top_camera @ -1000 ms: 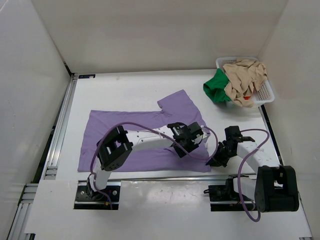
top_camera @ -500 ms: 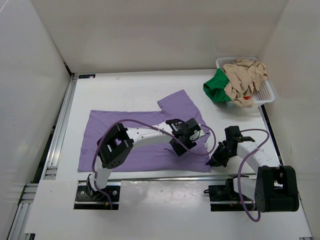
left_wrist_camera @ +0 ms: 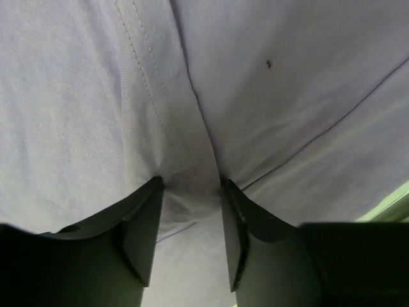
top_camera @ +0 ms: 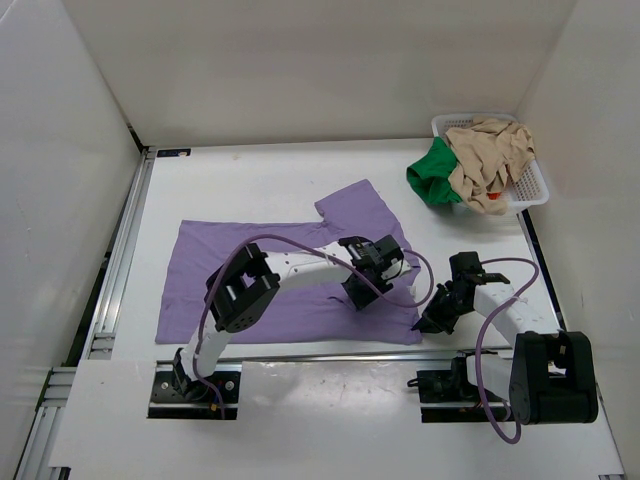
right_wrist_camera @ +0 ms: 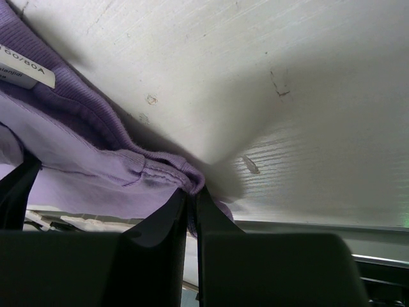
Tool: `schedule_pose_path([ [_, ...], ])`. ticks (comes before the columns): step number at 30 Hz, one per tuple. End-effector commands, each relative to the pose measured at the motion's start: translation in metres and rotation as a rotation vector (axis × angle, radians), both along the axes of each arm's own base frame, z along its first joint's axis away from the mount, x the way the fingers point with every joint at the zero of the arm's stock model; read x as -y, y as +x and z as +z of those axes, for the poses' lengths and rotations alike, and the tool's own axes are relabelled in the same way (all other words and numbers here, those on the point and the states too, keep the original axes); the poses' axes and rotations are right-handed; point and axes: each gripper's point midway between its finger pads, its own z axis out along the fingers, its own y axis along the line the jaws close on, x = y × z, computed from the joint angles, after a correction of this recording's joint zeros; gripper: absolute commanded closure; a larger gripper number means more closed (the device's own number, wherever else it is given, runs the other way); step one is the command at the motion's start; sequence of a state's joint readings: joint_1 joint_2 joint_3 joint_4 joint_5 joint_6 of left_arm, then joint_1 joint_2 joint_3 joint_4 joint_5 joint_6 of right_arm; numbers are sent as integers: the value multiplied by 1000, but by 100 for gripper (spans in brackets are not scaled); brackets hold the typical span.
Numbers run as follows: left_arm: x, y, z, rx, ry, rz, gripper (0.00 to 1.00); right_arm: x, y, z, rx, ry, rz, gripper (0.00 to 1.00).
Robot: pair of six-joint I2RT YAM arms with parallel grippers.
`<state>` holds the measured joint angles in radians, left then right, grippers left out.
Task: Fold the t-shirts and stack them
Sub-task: Fold the flattened tshirt in 1/3 of the way
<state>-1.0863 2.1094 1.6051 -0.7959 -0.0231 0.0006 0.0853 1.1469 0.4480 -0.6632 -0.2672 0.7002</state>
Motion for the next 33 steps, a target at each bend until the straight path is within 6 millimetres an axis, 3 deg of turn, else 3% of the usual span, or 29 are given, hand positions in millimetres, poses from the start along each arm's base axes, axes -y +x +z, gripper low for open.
schedule_pose_path([
  [1,10,2,14,-1,-45,-4,51,27,-11,-25,-23,-158,7,93],
  [2,9,4,14,8,-40,0,55,27,-11,-25,-23,-158,7,93],
  [4,8,6,14,18,-35,4,71,27,-11,-25,-23,-158,7,93],
  [7,4,13,22,42,-34,21,83,28,-11,-25,-25,-166,-3,93],
  [12,0,24,43,79,-61,47,83,29,-10,-26,-24,-175,-4,95],
  [15,-16,51,54,103,-76,117,83,30,-13,-26,-33,-176,-3,97],
  [21,-45,85,45,123,-32,214,82,29,-13,-26,-35,-175,-12,97],
  [25,-59,100,33,140,24,256,71,29,-13,-26,-35,-175,-12,98],
  [29,-84,122,38,191,64,326,61,29,-13,-26,-35,-175,-12,98],
  [30,-89,127,44,204,60,343,47,29,-13,-26,-35,-175,-12,98],
  [32,-104,133,64,230,39,378,36,29,-13,-26,-35,-175,-12,98],
  [33,-123,139,67,230,43,419,30,29,-13,-26,-35,-175,-12,98],
])
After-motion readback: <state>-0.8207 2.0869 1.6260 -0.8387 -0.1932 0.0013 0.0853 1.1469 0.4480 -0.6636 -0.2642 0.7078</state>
